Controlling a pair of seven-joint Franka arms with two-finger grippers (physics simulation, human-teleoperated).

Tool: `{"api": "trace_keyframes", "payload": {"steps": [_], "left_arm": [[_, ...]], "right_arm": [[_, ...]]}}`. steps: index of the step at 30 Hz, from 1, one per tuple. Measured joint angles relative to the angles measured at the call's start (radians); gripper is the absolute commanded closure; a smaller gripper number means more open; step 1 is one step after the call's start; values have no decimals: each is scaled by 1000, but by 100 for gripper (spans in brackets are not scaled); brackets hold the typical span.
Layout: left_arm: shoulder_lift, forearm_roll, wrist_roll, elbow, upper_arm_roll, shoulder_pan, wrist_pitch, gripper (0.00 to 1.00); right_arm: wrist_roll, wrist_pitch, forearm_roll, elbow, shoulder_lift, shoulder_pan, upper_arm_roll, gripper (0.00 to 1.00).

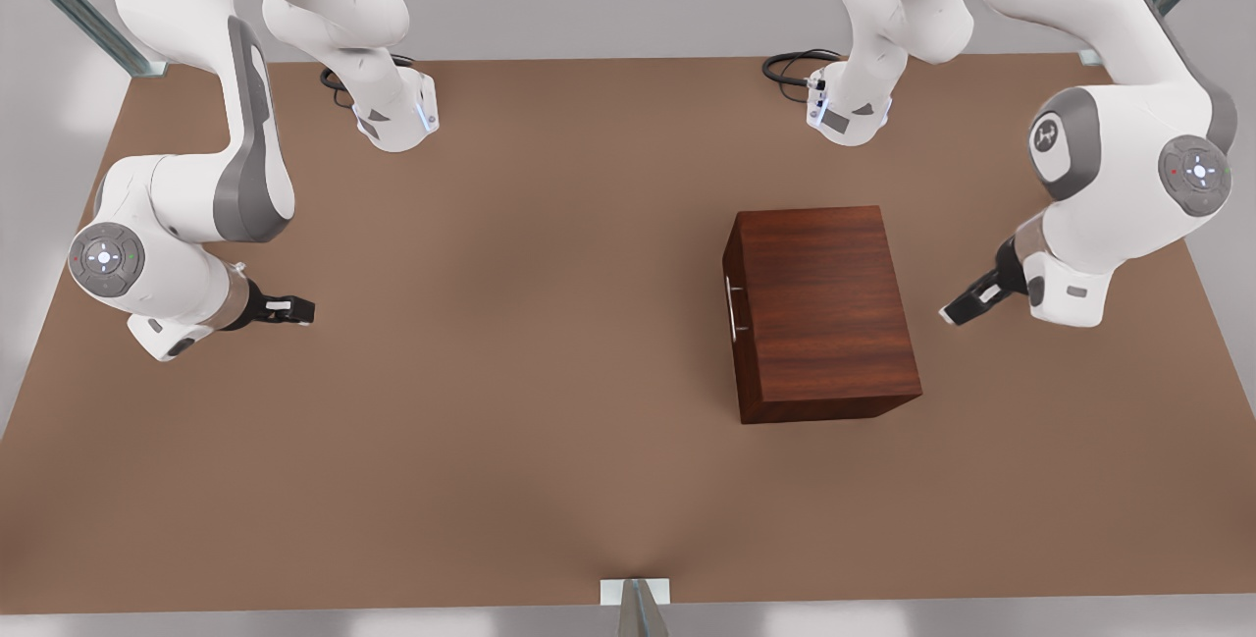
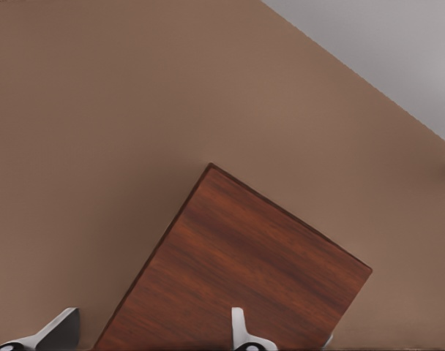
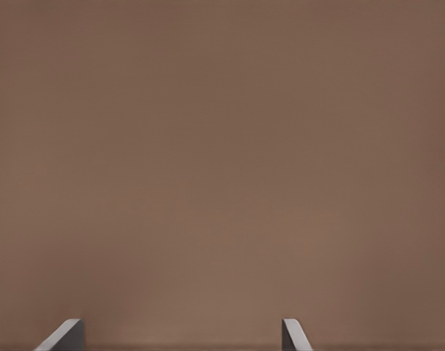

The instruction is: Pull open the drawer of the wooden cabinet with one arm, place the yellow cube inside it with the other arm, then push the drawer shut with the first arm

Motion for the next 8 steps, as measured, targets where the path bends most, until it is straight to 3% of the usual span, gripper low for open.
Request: {"api": "trace_keyframes", "payload": {"steps": [1, 2, 3, 5, 8], "left_arm": [[-19, 34, 28, 7, -324, 265, -13, 0], [-86, 69, 57, -82, -511, 414, 2, 0], [-124, 95, 85, -129, -606, 495, 17, 0], [-145, 131, 136, -143, -680, 555, 40, 0], [-151, 157, 203, -145, -703, 569, 59, 0]], "right_arm": [[0, 0, 0, 0, -1, 0, 0, 0], [0, 0, 0, 0, -1, 0, 0, 0], [0, 0, 0, 0, -1, 0, 0, 0], [0, 0, 0, 0, -1, 0, 0, 0], [0, 0, 0, 0, 0, 0, 0, 0]]}}
